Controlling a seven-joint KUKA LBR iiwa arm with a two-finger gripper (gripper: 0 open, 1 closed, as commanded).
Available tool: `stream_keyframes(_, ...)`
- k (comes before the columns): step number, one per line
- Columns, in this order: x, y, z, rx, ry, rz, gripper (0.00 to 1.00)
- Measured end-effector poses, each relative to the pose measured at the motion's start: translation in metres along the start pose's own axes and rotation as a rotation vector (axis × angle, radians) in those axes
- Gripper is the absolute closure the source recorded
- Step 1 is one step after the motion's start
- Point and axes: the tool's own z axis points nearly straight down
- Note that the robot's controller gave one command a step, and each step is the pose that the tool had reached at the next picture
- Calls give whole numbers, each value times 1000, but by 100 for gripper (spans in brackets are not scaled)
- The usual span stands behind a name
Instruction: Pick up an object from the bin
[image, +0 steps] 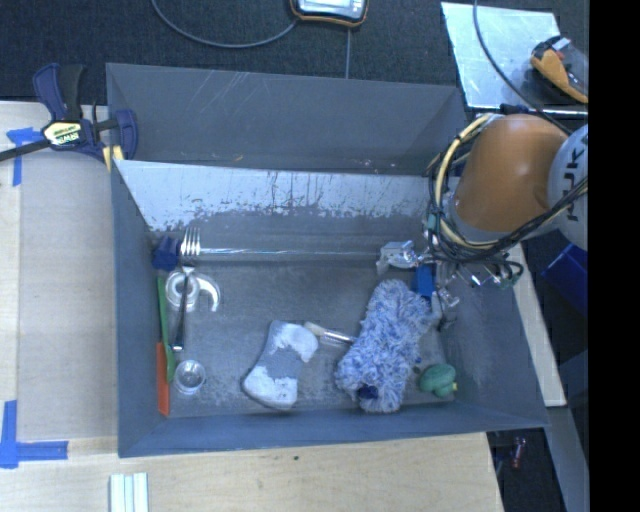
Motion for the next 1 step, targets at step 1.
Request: stream_keyframes(1, -1, -3, 29, 16, -11, -343, 0)
